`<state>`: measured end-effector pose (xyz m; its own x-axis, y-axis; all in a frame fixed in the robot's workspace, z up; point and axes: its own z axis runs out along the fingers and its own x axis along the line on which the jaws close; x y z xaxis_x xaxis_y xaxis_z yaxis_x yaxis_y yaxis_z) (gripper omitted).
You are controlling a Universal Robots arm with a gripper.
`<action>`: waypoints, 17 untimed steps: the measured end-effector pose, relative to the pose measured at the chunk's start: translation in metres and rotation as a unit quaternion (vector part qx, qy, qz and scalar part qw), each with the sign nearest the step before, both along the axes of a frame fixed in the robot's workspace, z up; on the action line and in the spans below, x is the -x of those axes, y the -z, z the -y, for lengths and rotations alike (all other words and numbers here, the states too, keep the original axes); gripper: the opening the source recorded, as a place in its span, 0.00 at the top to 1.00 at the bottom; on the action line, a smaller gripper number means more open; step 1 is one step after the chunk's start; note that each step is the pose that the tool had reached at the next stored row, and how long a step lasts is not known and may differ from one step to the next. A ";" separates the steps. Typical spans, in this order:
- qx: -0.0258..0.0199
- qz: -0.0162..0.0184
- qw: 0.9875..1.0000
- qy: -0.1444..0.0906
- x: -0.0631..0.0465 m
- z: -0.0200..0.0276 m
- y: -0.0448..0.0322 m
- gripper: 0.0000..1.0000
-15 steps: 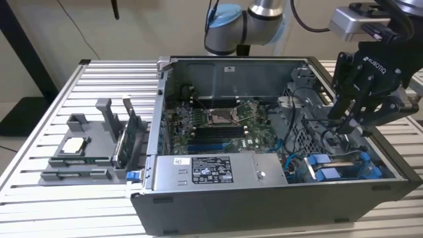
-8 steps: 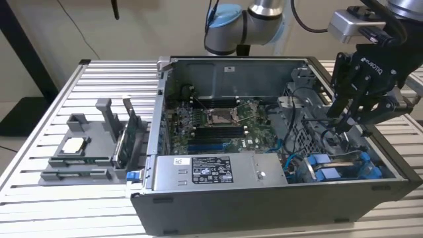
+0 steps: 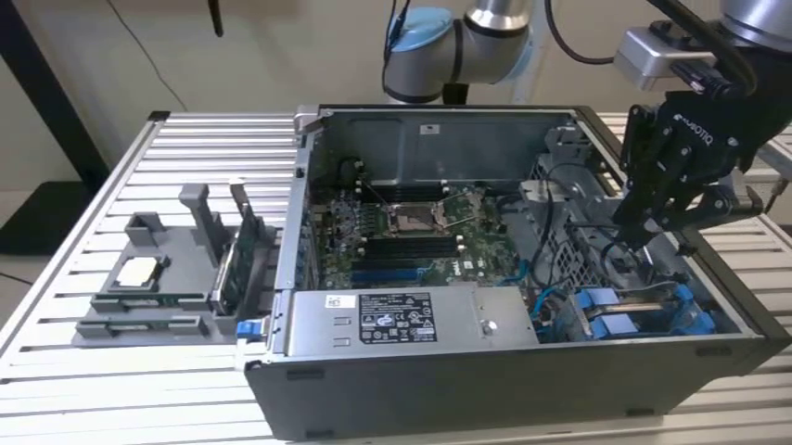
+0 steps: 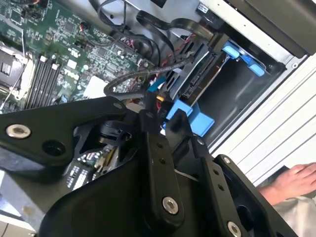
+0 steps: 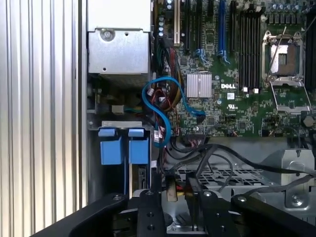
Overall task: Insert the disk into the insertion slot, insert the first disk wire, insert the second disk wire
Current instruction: 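Insert the first disk wire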
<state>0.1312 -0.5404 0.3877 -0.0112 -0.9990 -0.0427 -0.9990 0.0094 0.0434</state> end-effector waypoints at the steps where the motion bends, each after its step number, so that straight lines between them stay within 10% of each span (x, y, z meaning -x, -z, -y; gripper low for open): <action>1: -0.002 0.000 1.000 0.000 0.000 0.0000 0.0004 0.68; 7: -0.011 0.000 1.000 0.000 0.000 0.0000 0.0016 0.71; 17: -0.001 0.001 1.000 0.000 0.000 0.0000 0.0017 0.81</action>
